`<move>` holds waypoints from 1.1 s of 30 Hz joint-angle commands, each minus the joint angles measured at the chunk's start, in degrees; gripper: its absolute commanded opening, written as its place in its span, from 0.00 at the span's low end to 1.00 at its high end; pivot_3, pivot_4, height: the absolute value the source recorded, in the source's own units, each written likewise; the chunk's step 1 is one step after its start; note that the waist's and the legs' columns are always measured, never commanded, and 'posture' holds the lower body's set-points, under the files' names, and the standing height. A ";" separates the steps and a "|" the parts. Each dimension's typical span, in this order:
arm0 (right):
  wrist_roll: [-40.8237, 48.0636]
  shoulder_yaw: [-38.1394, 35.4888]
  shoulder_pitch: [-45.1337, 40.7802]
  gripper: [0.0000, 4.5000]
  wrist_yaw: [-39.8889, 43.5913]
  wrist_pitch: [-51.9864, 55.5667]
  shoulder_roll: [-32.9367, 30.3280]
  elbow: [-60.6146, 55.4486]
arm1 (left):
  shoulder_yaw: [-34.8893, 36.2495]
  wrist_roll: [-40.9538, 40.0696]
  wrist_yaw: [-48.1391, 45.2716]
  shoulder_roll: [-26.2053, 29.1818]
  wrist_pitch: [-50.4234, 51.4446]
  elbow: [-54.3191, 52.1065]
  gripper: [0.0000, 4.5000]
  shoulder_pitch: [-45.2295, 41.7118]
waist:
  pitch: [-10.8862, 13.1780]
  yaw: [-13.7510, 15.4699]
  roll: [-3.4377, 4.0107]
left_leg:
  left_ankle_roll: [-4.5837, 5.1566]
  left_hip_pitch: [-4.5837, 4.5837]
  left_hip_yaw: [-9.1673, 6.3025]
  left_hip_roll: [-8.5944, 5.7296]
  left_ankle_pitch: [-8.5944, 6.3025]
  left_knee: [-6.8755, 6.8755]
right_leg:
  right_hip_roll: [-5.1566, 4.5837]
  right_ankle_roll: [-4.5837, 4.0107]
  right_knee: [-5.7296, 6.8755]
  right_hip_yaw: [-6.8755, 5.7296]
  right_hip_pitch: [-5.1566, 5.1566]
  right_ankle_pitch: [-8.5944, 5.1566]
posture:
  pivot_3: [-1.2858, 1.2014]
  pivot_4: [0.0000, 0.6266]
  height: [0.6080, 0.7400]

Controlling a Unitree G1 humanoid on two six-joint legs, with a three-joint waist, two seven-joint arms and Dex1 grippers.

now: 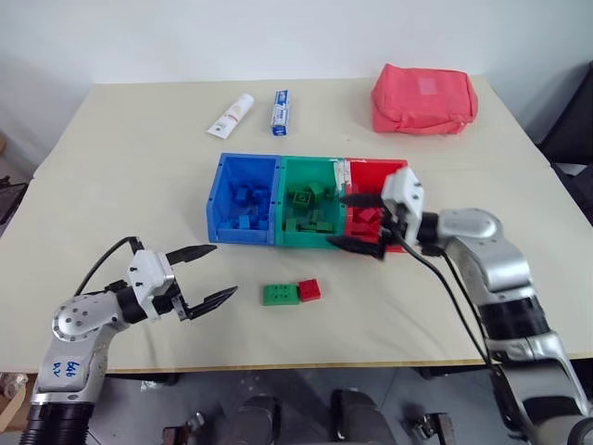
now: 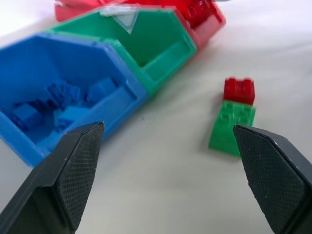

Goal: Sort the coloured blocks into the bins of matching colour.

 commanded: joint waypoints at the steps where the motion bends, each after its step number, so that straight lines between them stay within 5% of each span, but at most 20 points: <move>1: 2.90 -5.22 6.44 0.99 3.15 -3.12 -4.07 -7.14 | -0.01 -0.78 -5.04 3.33 0.89 2.61 1.00 -1.08 | 0.00 -0.20 0.00 | -0.01 0.00 0.00 0.05 0.00 -0.01 | 0.01 0.00 -0.02 0.00 0.00 0.00 | 0.52 0.24 1.00; 7: 2.65 -11.37 19.56 0.99 3.96 -4.71 -11.31 -11.73 | -3.63 -0.27 -7.55 5.72 6.56 2.86 1.00 -5.43 | 0.01 0.06 0.02 | -0.02 0.01 0.06 0.06 0.00 0.00 | 0.02 0.00 0.00 0.02 0.00 0.00 | 0.52 0.24 1.00; 18: 5.22 -16.83 38.24 0.99 -3.29 -2.80 -9.02 -25.48 | -22.08 5.93 -0.85 0.77 24.41 -12.56 1.00 -16.37 | 0.03 0.88 -0.01 | -0.01 0.03 0.02 0.03 0.01 0.05 | 0.03 0.02 -0.01 0.14 0.10 0.01 | 0.52 0.24 1.00; 26: 5.73 -14.99 43.21 0.99 -8.48 -1.20 -6.93 -33.70 | -33.73 18.46 8.90 -8.30 33.03 -7.43 1.00 -27.32 | 0.07 1.50 -0.10 | 0.01 0.03 0.06 0.01 0.03 0.12 | 0.17 0.04 0.02 0.07 0.10 0.02 | 0.52 0.24 1.00; 30: 5.55 -14.29 44.93 0.99 -11.18 -0.35 -6.44 -37.59 | -36.19 20.39 6.81 -8.04 34.89 -6.05 1.00 -29.75 | 0.09 1.48 -0.13 | 0.01 0.03 0.08 0.02 0.04 0.10 | 0.22 0.05 0.04 0.05 0.07 0.02 | 0.52 0.24 1.00; 33: 5.20 -13.82 45.71 1.00 -13.33 0.30 -5.88 -39.04 | -36.67 20.52 5.58 -8.98 32.48 -3.69 0.87 -30.22 | 0.09 1.57 -0.13 | 0.01 0.03 0.07 0.01 0.04 0.13 | 0.21 0.05 0.04 0.05 0.09 0.02 | 0.52 0.24 1.00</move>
